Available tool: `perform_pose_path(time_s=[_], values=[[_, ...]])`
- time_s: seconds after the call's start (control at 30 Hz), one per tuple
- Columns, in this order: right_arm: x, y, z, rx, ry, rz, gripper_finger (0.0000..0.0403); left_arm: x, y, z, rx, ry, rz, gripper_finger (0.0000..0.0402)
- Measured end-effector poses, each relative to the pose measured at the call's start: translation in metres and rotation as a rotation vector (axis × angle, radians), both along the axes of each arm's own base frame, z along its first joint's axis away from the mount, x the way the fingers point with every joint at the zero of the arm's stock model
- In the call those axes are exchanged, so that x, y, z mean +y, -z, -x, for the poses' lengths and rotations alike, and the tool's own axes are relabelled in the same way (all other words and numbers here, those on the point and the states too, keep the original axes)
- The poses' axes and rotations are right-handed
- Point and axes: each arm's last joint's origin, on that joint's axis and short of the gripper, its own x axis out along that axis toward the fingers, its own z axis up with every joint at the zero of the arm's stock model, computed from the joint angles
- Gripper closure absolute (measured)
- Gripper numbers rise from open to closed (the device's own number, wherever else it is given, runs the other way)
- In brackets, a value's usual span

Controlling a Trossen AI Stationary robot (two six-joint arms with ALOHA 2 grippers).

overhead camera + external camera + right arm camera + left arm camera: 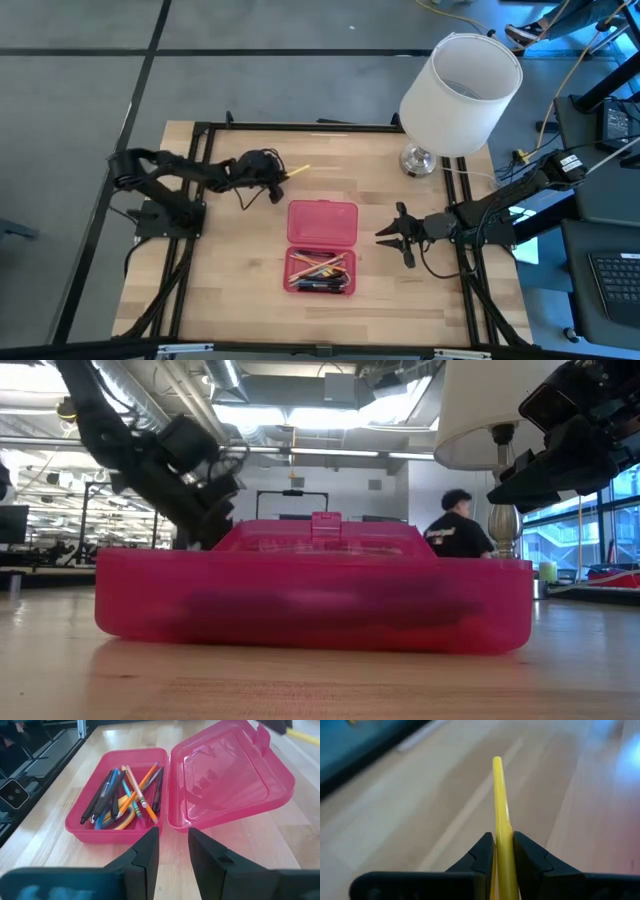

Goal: Pick & place school supplies into a supply box
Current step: Put the yellow pen into the red supply box

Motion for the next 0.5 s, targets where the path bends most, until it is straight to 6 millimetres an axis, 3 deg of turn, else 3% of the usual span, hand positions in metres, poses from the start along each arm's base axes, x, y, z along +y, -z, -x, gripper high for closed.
perform_pose_path(time_s=[0.27,0.5], values=[[0.000,0.000,0.000,0.000,0.000,0.000,0.0295,-0.013,-0.045,0.006,-0.156,-0.034,-0.111,0.0356],[0.000,0.000,0.000,-0.001,-0.001,0.003,0.0295,-0.043,-0.070,0.004,-0.324,0.129,-0.041,0.0356]])
